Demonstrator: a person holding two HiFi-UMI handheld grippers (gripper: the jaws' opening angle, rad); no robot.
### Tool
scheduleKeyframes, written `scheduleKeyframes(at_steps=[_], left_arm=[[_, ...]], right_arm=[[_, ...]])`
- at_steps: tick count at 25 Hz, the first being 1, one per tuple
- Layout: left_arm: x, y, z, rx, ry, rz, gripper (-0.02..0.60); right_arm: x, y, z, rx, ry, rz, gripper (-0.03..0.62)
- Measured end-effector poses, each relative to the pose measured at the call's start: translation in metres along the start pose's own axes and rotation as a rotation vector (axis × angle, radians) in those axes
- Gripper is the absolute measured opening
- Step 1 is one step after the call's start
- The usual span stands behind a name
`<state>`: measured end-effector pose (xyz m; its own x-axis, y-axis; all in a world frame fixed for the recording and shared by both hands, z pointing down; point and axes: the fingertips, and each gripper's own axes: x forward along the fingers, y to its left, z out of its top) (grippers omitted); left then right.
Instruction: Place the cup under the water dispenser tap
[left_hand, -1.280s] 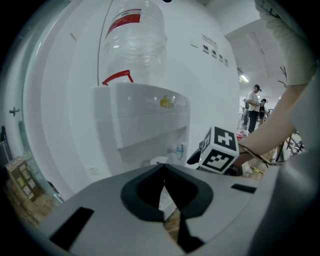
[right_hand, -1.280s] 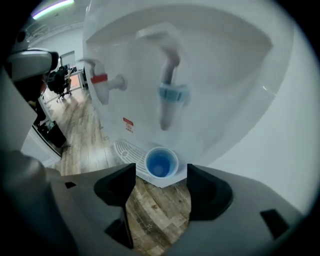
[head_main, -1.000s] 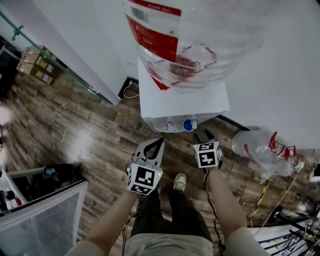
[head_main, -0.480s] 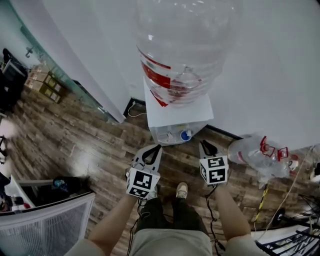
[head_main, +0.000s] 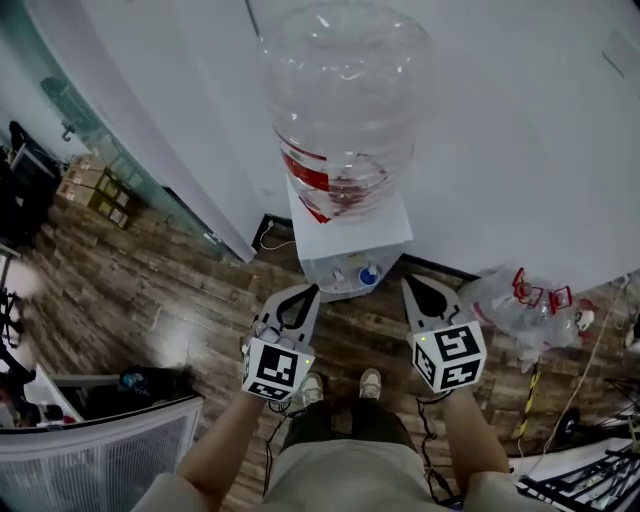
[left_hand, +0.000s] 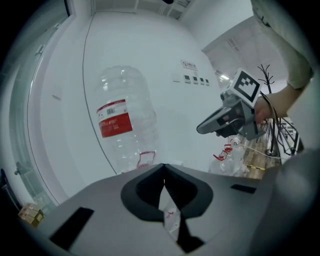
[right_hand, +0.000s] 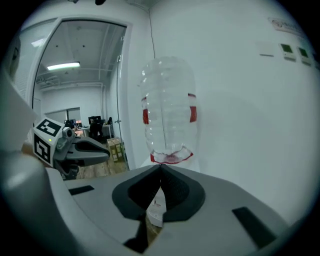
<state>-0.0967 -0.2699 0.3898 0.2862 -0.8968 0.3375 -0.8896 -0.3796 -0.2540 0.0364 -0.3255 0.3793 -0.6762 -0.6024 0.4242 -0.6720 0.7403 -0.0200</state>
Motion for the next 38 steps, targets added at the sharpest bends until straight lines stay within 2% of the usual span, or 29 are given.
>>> scheduleKeyframes(at_steps=[4, 9, 13, 15, 17, 20, 25, 31, 38], left_arm=[[-0.019, 0.005, 0.038, 0.011, -0.05, 0.024, 0.006], [-0.045, 0.008, 0.086, -0.014, -0.128, 0.027, 0.006], [-0.069, 0.011, 0.129, 0.002, -0.227, 0.047, 0.006], [-0.079, 0.014, 0.143, 0.003, -0.241, 0.073, 0.006], [-0.088, 0.017, 0.153, -0.03, -0.249, 0.096, 0.006], [-0.097, 0.016, 0.162, -0.072, -0.261, 0.106, 0.006], [-0.1, 0.01, 0.168, -0.014, -0.253, 0.079, 0.006], [-0.099, 0.016, 0.17, -0.055, -0.265, 0.091, 0.006], [-0.104, 0.019, 0.17, -0.053, -0.256, 0.095, 0.006]], right_arm=[[-0.034, 0.007, 0.044, -0.076, -0.079, -0.029, 0.008], [-0.075, 0.016, 0.088, -0.142, -0.188, -0.031, 0.008], [-0.11, 0.025, 0.121, -0.129, -0.297, 0.0, 0.008], [-0.126, 0.032, 0.135, -0.115, -0.341, 0.015, 0.008], [-0.142, 0.038, 0.146, -0.102, -0.37, 0.024, 0.008], [-0.159, 0.043, 0.153, -0.09, -0.383, 0.038, 0.006], [-0.169, 0.048, 0.162, -0.153, -0.377, 0.039, 0.007], [-0.164, 0.048, 0.17, -0.193, -0.379, 0.035, 0.007], [-0.162, 0.05, 0.182, -0.188, -0.409, 0.054, 0.007]])
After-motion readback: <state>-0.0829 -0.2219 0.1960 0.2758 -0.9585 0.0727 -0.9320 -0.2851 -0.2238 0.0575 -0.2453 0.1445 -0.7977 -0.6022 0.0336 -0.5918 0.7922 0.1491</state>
